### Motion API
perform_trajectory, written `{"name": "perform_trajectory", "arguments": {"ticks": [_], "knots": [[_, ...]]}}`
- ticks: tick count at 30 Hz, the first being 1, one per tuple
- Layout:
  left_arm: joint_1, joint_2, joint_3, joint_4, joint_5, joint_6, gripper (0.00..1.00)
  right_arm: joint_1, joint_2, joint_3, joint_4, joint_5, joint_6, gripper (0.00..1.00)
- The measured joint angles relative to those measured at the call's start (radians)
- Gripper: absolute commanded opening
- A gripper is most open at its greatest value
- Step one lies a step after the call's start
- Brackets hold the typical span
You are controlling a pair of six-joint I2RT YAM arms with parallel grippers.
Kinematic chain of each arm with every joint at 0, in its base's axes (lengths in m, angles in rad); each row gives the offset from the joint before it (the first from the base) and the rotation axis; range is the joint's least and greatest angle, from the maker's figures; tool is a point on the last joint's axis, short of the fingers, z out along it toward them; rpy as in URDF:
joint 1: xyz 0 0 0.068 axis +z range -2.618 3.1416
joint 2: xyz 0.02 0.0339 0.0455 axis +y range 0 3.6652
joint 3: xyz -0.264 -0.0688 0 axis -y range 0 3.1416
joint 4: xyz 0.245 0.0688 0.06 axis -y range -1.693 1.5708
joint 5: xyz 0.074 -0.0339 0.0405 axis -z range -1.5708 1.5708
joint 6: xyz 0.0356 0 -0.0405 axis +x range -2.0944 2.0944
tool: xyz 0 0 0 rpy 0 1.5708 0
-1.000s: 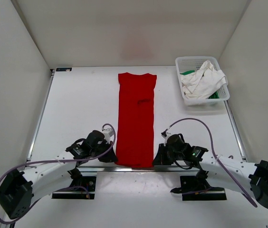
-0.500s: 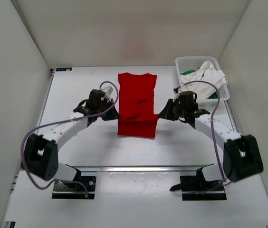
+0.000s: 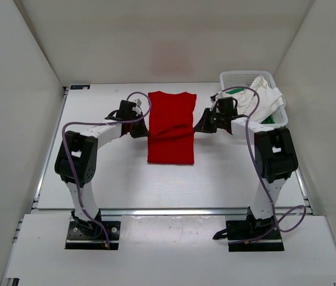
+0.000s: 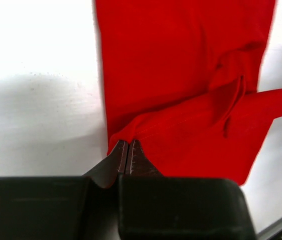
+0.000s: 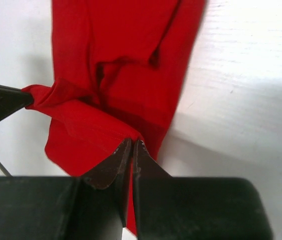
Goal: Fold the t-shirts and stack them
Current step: Fold the folded rectangular tshirt in 1/3 of the way
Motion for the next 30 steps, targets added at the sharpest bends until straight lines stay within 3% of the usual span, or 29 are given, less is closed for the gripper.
{"name": "perform_trajectory", "arguments": {"ticks": [6, 10, 11, 15, 20, 24, 30], "knots": [[0.012, 0.050, 0.012, 0.033, 0.007, -0.019, 0.15, -0.006, 0.101, 0.065, 0.000, -0.012, 0.000, 0.02], [0.023, 0.046, 0.017, 0.078, 0.024, -0.035, 0.43, -0.003, 0.103, 0.072, 0.000, 0.003, 0.000, 0.24], [0.026, 0.041, 0.017, 0.087, 0.027, -0.042, 0.46, -0.003, 0.101, 0.072, 0.000, 0.012, -0.001, 0.27], [0.030, -0.033, -0.025, 0.139, 0.031, -0.075, 0.43, 0.008, 0.054, 0.053, 0.000, 0.061, -0.004, 0.32], [-0.002, -0.240, -0.195, 0.257, 0.024, -0.128, 0.38, 0.056, -0.089, -0.022, 0.016, 0.117, -0.015, 0.01], [-0.101, -0.329, -0.375, 0.375, 0.024, -0.177, 0.34, 0.154, -0.104, -0.014, 0.039, 0.128, -0.035, 0.00], [-0.143, -0.237, -0.539, 0.423, 0.035, -0.211, 0.33, 0.274, 0.057, 0.076, 0.041, 0.095, -0.075, 0.00]]}}
